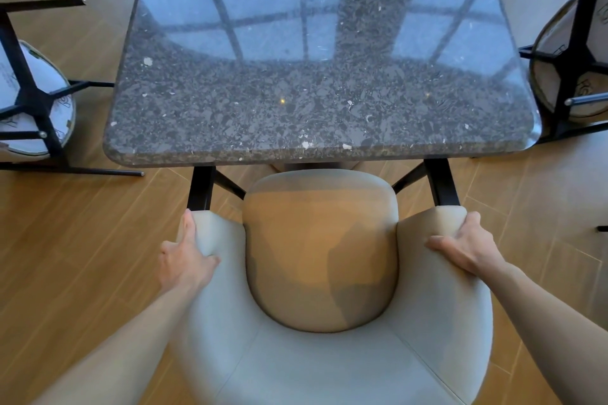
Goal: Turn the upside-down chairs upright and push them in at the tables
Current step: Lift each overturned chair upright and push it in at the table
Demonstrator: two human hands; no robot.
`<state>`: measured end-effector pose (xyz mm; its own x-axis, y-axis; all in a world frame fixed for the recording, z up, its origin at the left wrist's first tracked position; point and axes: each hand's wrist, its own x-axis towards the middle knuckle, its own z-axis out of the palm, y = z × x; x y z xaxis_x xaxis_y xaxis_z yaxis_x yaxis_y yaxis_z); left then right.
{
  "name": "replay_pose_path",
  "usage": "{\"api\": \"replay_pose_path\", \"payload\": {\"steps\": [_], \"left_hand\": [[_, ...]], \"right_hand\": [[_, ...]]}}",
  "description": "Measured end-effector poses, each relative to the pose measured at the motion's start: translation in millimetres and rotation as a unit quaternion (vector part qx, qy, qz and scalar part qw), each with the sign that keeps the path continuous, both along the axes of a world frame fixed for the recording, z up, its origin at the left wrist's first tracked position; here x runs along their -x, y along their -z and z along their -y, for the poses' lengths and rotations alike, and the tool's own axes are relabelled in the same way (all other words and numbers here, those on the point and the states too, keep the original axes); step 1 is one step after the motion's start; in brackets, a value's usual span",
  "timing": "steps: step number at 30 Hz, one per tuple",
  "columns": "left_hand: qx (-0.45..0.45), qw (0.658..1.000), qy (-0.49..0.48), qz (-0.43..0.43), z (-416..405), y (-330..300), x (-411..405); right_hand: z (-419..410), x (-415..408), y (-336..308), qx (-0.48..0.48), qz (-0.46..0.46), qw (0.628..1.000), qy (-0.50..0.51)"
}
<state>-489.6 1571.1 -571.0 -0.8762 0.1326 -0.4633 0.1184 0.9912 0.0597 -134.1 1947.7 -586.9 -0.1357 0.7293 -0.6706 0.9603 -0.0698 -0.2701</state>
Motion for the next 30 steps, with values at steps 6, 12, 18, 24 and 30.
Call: {"api": "replay_pose_path", "payload": {"steps": [6, 12, 18, 24, 30], "left_hand": [[-0.015, 1.000, -0.015, 0.000, 4, -9, -10], [-0.042, 0.997, -0.048, 0.037, 25, -20, -27], [-0.093, 0.990, -0.080, 0.073, 29, -15, -25], [-0.096, 0.989, -0.084, 0.079, 31, -10, -22], [-0.098, 0.990, -0.081, 0.067, 32, -12, -23]], "right_hand": [[20, -1, -6, -0.052, -0.028, 0.998, -0.009], [55, -22, -28, -0.064, -0.038, 0.997, 0.001], [67, -29, -28, -0.072, -0.032, 0.997, -0.003], [64, -33, -21, -0.078, -0.047, 0.996, -0.007], [66, -32, -21, -0.089, -0.067, 0.994, -0.014]]}}
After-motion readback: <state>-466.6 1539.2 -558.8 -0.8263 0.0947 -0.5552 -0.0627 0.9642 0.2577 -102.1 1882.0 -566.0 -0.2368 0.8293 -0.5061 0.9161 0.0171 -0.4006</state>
